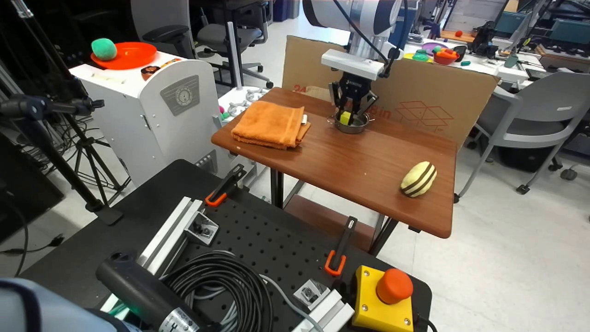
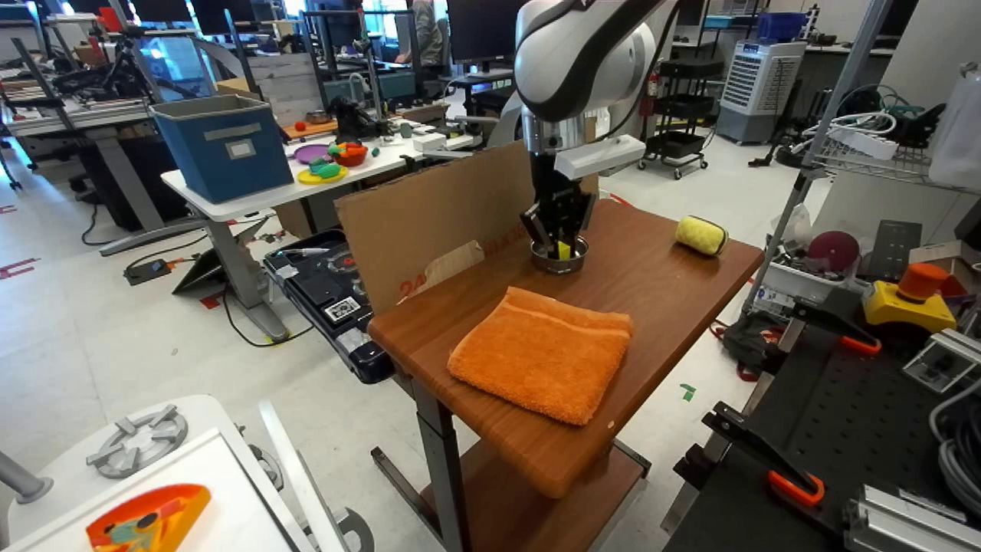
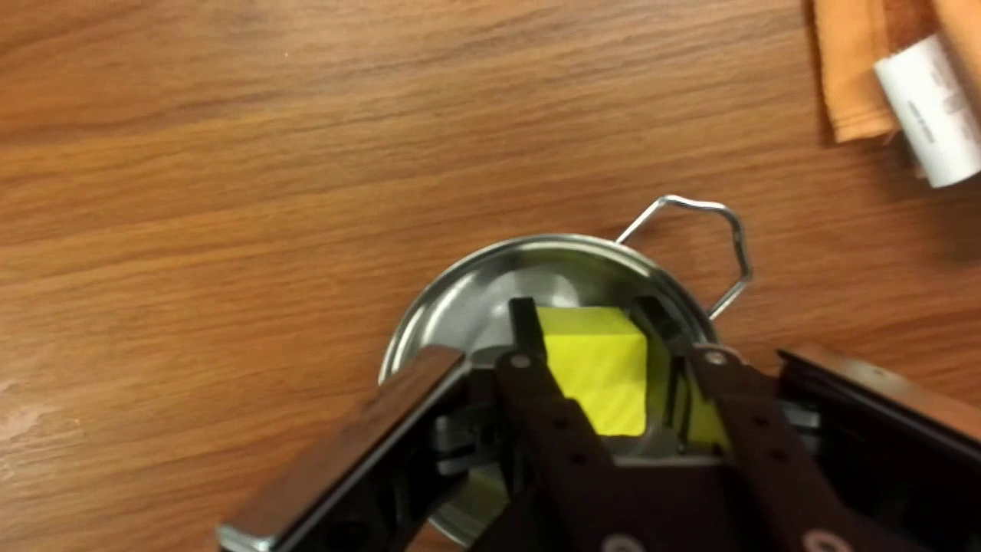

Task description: Put the yellow block inside the silver pot

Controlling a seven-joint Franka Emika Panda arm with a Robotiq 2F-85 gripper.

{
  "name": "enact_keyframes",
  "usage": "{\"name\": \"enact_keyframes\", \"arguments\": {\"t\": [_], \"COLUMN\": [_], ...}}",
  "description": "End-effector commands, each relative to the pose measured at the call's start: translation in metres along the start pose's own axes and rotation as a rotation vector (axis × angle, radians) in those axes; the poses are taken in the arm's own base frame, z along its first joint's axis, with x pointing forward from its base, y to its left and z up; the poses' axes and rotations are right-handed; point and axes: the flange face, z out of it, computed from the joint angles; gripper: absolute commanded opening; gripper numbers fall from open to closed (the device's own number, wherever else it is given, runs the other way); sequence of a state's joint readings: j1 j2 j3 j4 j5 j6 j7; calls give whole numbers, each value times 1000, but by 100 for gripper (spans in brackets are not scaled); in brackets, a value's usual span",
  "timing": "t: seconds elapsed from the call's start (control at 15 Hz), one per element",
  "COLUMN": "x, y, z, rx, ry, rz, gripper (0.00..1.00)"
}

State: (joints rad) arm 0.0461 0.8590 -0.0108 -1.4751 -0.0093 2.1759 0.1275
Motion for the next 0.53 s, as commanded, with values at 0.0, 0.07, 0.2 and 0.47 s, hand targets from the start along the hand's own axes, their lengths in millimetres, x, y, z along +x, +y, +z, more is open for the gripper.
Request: {"name": "enact_keyframes", "arguments": {"t": [0.0, 0.07, 0.2, 0.47], "x": [1, 0, -3, -20], "y": [-1, -1, 0, 9], "z": [0, -2, -10, -39], "rx": [-8, -8, -6, 6], "ry": [-6, -4, -1, -38], "rz": [17, 16, 17, 38], "gripper": [58, 59, 72, 99]}}
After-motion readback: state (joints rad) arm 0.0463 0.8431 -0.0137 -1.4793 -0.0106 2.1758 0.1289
